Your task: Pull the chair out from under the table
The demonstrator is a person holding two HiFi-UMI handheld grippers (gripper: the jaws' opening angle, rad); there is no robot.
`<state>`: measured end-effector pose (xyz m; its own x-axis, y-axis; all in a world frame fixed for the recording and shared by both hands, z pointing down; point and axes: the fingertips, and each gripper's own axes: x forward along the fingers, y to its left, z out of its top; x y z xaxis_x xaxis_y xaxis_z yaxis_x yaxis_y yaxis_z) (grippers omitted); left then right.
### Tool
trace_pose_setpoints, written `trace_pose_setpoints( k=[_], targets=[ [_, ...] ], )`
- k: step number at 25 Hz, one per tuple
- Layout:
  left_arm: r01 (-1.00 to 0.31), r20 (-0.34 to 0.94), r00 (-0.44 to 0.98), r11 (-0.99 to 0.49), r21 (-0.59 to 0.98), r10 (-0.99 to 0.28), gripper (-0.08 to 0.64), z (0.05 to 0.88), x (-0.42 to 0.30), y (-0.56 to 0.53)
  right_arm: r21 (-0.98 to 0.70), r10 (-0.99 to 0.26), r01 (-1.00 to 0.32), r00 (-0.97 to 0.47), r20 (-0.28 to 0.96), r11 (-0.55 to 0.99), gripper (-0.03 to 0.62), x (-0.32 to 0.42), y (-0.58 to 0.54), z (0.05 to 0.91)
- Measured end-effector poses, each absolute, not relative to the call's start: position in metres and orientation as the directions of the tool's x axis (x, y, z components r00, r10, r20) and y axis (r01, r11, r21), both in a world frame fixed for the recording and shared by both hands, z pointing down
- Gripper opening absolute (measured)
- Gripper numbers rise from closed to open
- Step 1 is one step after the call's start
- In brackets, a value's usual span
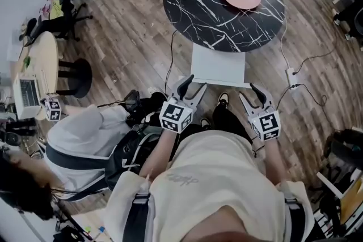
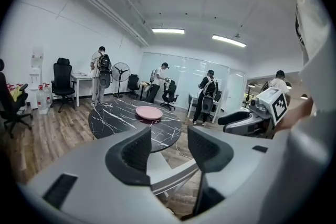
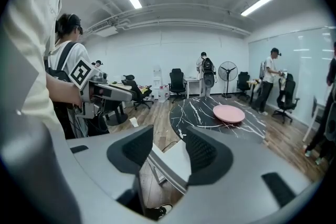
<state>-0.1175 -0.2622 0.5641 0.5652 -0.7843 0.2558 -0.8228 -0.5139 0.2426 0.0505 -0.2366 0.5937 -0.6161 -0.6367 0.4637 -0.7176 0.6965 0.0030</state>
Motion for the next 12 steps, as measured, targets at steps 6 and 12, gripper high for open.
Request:
trace_pose_setpoints(
  k=[6, 12],
  targets=[
    [-0.827, 0.3, 0.562, -0.531, 0.186, -0.771, 0.239, 0.561, -0.099, -0.298, 0.025, -0.631, -0.692, -0.643, 0.435, 0.722, 0.202, 0.064, -0.289, 0.59],
    [-0.839, 0.292, 0.543, -0.526, 0.14, -0.788, 0.239, 0.552, -0.09, -0.327, 0.025, -0.597, -0.655, -0.671, 0.439, 0.755, 0.207, 0.067, -0.31, 0.59]
  ],
)
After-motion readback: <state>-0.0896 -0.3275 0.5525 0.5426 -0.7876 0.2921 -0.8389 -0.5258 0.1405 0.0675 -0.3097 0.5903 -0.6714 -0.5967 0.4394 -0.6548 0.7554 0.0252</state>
